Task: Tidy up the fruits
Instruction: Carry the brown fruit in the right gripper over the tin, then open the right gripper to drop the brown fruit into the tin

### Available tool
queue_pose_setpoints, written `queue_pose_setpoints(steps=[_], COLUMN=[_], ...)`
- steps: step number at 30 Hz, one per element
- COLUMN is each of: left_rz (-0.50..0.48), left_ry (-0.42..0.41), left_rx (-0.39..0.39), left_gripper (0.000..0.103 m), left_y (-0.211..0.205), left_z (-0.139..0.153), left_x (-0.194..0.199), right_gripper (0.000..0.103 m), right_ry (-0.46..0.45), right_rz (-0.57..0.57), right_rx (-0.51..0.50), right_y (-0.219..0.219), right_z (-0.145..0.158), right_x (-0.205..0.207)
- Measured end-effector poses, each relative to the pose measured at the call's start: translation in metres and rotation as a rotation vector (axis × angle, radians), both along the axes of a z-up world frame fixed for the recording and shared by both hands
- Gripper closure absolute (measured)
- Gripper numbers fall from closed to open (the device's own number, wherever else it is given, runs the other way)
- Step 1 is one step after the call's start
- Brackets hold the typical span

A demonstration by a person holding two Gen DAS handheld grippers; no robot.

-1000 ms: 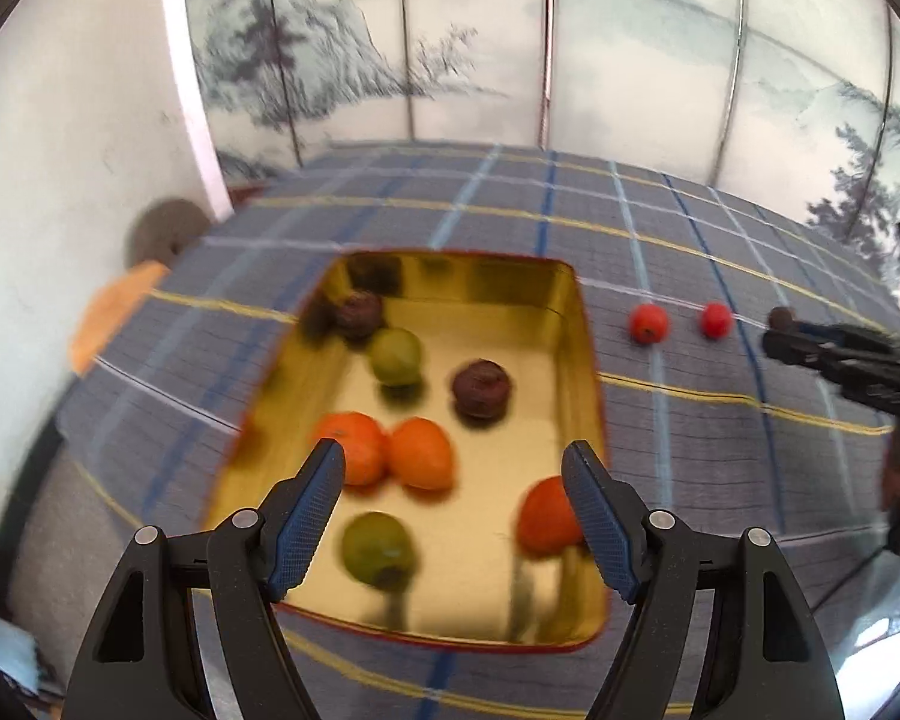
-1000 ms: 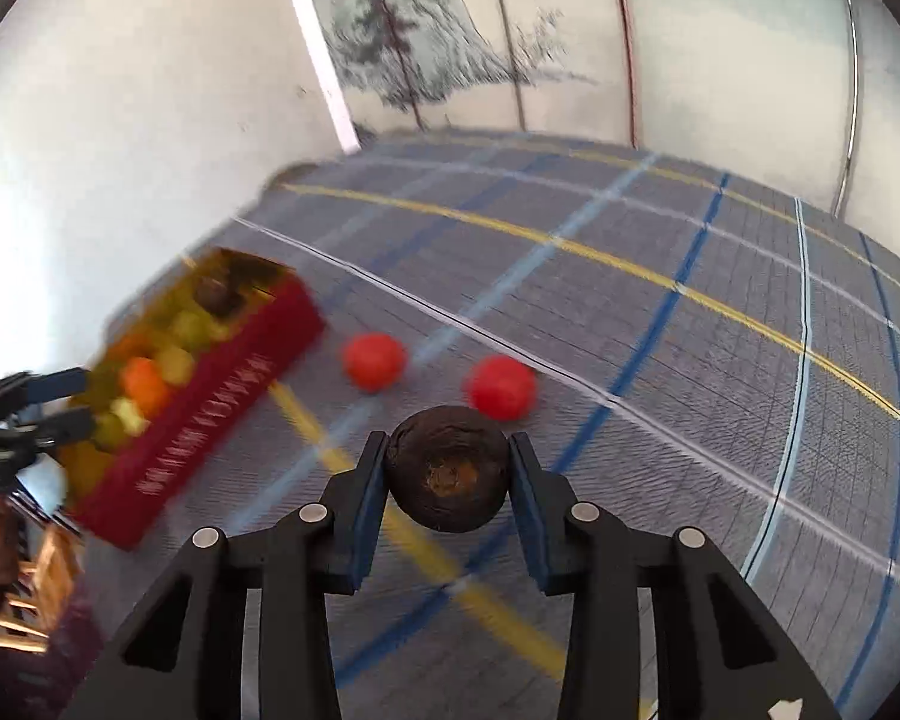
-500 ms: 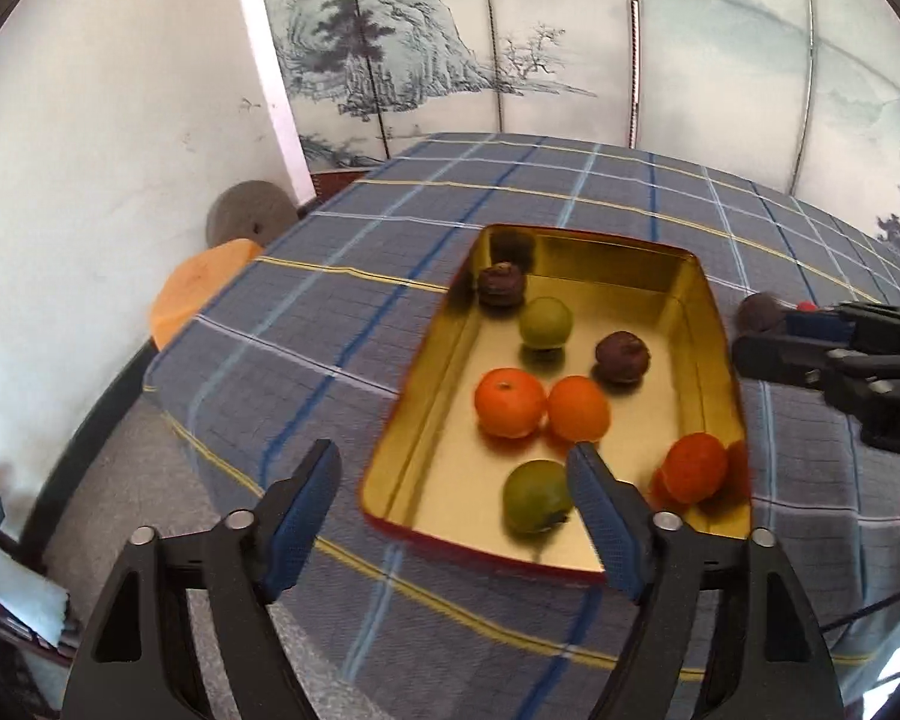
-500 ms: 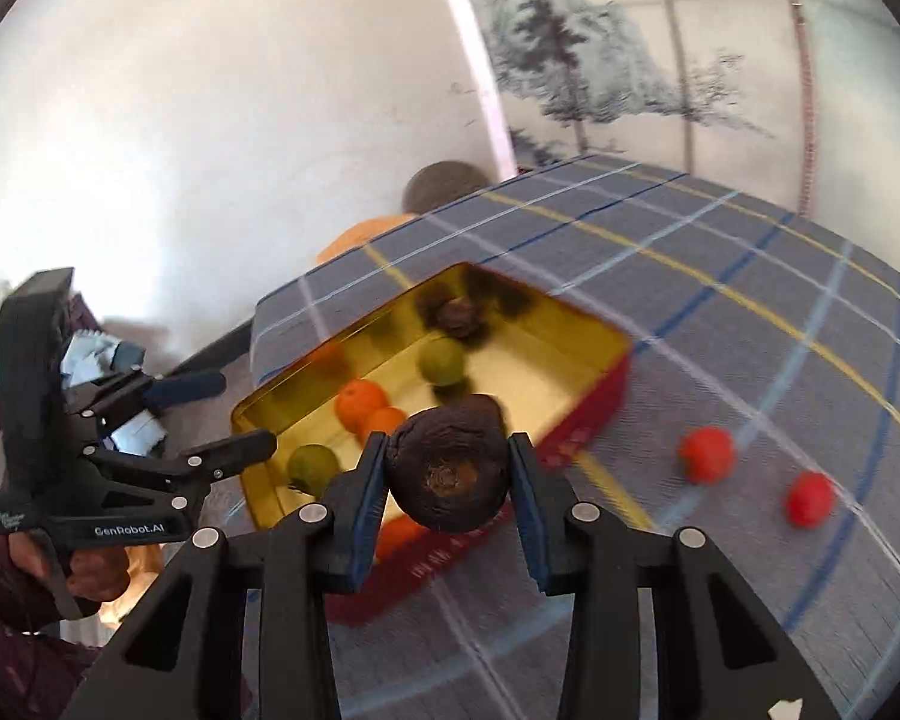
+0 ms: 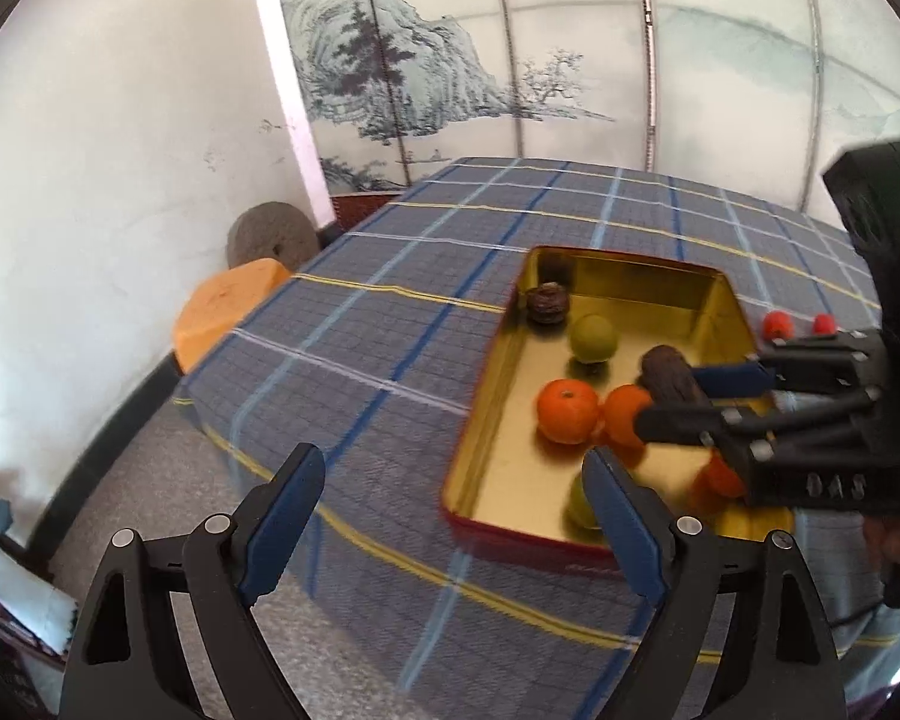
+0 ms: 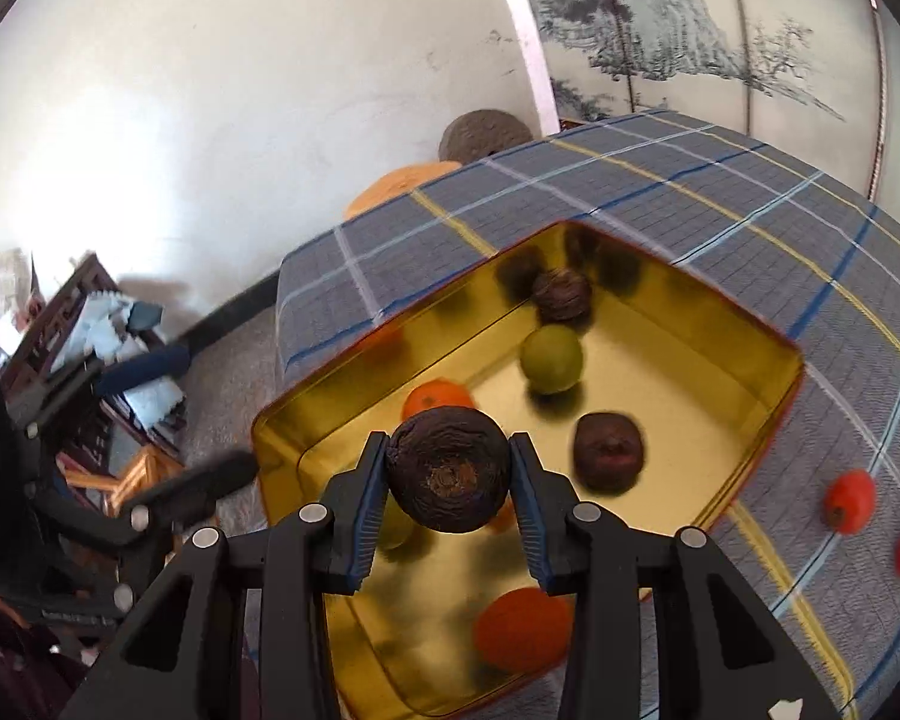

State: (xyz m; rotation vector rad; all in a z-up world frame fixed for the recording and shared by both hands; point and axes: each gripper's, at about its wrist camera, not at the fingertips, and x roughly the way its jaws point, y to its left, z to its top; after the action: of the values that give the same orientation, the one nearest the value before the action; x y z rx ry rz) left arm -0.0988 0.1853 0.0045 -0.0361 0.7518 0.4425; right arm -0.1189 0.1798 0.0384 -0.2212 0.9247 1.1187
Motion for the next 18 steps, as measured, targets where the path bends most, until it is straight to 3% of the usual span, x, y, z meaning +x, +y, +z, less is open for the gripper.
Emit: queue_pose_setpoints(steps=[7, 8, 12, 18], left_rz=[-0.001, -0.006, -0.025, -0.059], left_ry=[0.001, 0.003, 0.000, 0.003], left_rx=[-0.036, -0.042, -0.046, -0.042], left_gripper=[0.015, 0.015, 0.015, 0.015], left_y=[0.008, 0.008, 0.002, -0.009], left_z=[-0.003, -0.004, -0.003, 0.000], left_x=[-0.005, -0.005, -0.007, -0.010], right_gripper=[0.064, 0.064, 0.041, 0.036], right_ry=[-0.060, -0.058, -0.075, -0.101], right_rz=[-0.001, 0.000, -0.028, -0.075], right_rx=[-0.092, -0.084, -0.037, 0.068], right_y=[0.003, 0.001, -0.008, -0.033], right_z=[-0.010, -0.009, 0.003, 0.025], right_x=[-0.019, -0.021, -0.024, -0.029])
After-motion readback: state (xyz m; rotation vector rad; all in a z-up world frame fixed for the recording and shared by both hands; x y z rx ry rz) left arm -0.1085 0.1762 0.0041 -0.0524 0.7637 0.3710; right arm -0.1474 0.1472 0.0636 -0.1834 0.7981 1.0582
